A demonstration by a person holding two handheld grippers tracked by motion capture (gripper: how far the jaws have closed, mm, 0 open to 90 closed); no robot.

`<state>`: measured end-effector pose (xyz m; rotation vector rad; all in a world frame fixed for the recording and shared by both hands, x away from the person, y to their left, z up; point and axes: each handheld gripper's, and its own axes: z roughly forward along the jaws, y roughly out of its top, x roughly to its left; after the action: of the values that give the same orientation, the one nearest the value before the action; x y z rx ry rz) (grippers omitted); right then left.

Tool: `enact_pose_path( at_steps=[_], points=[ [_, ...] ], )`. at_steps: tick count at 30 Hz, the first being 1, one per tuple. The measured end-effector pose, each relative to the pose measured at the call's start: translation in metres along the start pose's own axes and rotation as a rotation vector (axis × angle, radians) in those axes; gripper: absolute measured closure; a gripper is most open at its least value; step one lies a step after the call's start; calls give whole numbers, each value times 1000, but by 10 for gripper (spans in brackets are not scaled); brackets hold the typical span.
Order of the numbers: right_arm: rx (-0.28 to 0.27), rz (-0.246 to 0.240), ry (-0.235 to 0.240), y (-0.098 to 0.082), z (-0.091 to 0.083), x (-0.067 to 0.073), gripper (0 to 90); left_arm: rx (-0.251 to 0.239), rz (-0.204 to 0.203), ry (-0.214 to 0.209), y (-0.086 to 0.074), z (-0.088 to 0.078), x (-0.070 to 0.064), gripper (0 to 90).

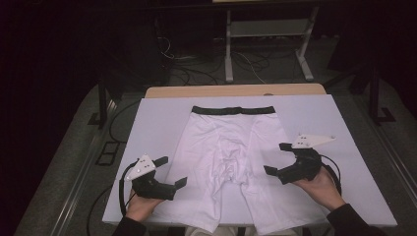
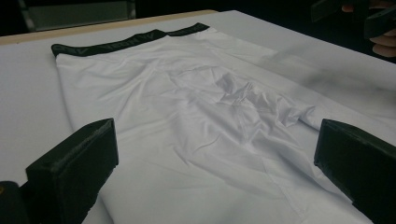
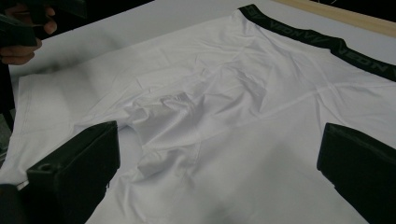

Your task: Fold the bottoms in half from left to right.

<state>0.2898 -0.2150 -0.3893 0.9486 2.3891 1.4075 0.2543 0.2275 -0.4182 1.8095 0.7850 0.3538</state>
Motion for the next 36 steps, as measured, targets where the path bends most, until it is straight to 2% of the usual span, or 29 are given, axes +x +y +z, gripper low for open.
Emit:
enact_pose_path(
  at_steps=[14, 21, 29, 36],
  points=[
    [-10, 13, 20, 18, 13, -7, 0, 0, -1, -1, 0, 0, 0, 0],
    [-2, -1, 26, 29, 21, -10, 0, 0, -1, -3, 0, 0, 0, 0],
    [-18, -8, 38, 45, 30, -10, 0, 1, -1, -6, 0, 0, 0, 0],
    [-6, -22, 51, 61, 45, -10, 0, 1, -1, -10, 0, 0, 0, 0]
  ],
)
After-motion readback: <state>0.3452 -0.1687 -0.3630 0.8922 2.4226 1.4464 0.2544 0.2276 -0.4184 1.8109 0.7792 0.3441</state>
